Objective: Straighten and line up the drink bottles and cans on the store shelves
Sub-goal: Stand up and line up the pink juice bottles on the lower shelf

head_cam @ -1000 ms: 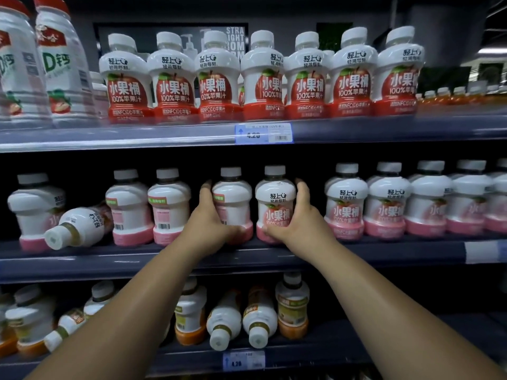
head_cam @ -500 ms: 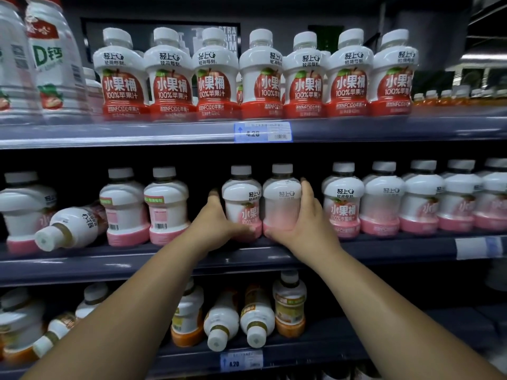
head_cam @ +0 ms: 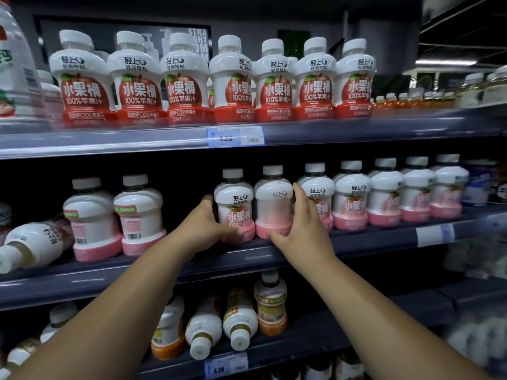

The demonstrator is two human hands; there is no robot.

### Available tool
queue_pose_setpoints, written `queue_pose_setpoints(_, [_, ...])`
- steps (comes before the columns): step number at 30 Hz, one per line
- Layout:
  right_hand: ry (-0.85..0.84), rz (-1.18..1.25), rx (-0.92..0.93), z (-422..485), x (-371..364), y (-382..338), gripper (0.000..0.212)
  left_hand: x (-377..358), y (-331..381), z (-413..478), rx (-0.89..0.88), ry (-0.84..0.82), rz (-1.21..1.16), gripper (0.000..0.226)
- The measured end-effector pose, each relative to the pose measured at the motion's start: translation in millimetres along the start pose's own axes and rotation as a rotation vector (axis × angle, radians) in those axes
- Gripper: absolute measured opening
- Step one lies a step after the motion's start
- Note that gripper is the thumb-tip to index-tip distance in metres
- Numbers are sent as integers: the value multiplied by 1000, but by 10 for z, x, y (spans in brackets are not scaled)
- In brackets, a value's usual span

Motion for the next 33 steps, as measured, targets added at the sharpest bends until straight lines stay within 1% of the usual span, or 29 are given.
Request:
queue_pose_setpoints(5, [56, 2, -26, -84, 107, -6, 101, -163, 75, -1, -36, -93, -36, 65])
queue_pose_setpoints(7, [63, -1, -22, -128, 130, -4, 99, -189, 101, -7, -33, -98, -56, 71])
queue_pose_setpoints(9, [60, 7, -10, -150, 149, -21, 94, -186, 109, -13, -35, -95, -59, 84])
queue_pose_setpoints(10, [53, 13, -1, -149, 157, -36, 91, -175, 104, -21, -37, -85, -56, 88])
queue_pose_setpoints(12, [39, 16, 13, -148, 172, -72, 86, -132, 111, -67, -49, -39, -32, 87])
queue_pose_setpoints(13, [37, 21, 16, -151, 181, -87, 83, -105, 126, -100, -64, -13, -3, 87])
queue_pose_setpoints(15, [33, 51, 40, -164, 183, -151, 77, -52, 171, -178, -111, 28, 85, 93])
queue_pose_setpoints(17, [35, 89, 104, -176, 171, -277, 70, 2, 228, -276, -170, 66, 138, 99])
queue_pose_setpoints(19, [32, 127, 187, -149, 138, -457, 64, 115, 271, -408, -190, 124, 173, 101])
queue_pose_setpoints(23, [56, 251, 347, -79, 11, -898, 56, 426, 316, -735, -202, 247, 254, 86])
queue_pose_setpoints(25, [11, 340, 380, -88, -155, -1104, 57, 609, 297, -933, -204, 306, 282, 78])
queue_pose_setpoints(27, [-70, 396, 375, -137, -357, -1294, 59, 777, 250, -1116, -208, 354, 285, 71])
queue_pose_setpoints(30, [-183, 433, 328, -199, -724, -1548, 64, 1074, 110, -1354, -182, 391, 331, 69])
queue_pose_setpoints(33, [-240, 439, 259, -163, -1033, -1695, 70, 1427, -51, -1476, -155, 445, 359, 67])
Point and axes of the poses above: each hand's wrist, its own z-axis towards the middle knuckle, its own x-axis out of the back of the hand, y = z × x, the point moved 7 cm from there along z, towards the middle knuckle, and after that the axes turned 1 degree about -y, right-handed, at the moved point
